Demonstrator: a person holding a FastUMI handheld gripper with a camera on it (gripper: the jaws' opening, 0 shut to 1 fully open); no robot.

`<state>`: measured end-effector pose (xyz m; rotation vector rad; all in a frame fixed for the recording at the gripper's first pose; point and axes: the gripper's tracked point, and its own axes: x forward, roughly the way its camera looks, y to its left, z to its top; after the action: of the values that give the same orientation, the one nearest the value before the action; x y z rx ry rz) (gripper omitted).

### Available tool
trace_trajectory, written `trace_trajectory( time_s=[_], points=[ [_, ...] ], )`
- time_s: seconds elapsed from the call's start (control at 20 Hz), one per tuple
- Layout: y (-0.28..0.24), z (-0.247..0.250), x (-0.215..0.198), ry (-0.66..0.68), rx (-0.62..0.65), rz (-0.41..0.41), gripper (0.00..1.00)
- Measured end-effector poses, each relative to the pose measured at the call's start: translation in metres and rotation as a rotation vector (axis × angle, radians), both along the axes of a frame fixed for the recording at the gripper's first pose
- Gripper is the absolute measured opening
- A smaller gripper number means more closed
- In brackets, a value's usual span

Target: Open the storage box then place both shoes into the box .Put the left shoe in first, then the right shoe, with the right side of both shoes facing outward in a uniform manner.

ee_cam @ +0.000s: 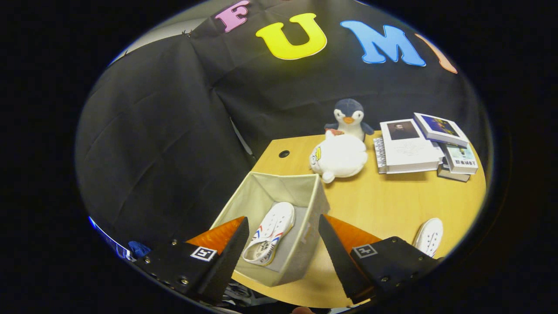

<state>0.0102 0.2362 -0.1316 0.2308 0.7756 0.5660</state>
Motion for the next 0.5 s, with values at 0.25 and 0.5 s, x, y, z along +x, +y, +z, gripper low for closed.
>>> trace_trajectory(
  time_s=[0.25, 0.5],
  points=[
    [-0.058, -0.007, -0.003, -0.042, -0.081, -0.049, 0.98],
    [-0.117, -0.019, 0.000, -0.050, -0.131, -0.130, 0.98]
  ],
)
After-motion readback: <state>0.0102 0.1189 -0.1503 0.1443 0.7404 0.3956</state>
